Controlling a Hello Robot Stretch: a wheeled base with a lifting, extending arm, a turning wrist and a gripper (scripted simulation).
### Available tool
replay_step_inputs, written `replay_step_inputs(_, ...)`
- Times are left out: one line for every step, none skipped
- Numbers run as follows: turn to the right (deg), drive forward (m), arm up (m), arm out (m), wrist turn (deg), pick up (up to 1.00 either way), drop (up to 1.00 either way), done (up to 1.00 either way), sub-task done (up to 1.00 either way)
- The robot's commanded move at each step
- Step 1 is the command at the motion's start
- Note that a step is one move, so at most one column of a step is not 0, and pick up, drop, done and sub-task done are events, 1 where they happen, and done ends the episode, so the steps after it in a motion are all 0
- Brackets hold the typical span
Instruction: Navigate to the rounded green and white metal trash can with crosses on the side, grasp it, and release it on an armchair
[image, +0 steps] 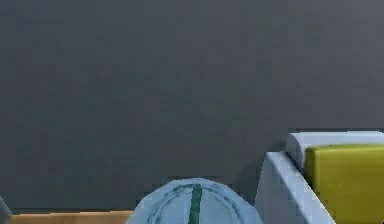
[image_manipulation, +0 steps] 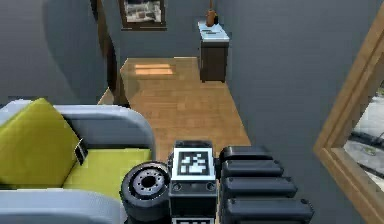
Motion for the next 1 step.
replay_step_inputs(18.0,0.0,0.0,0.0,0.0,0.0,0.0,0.0,0.0)
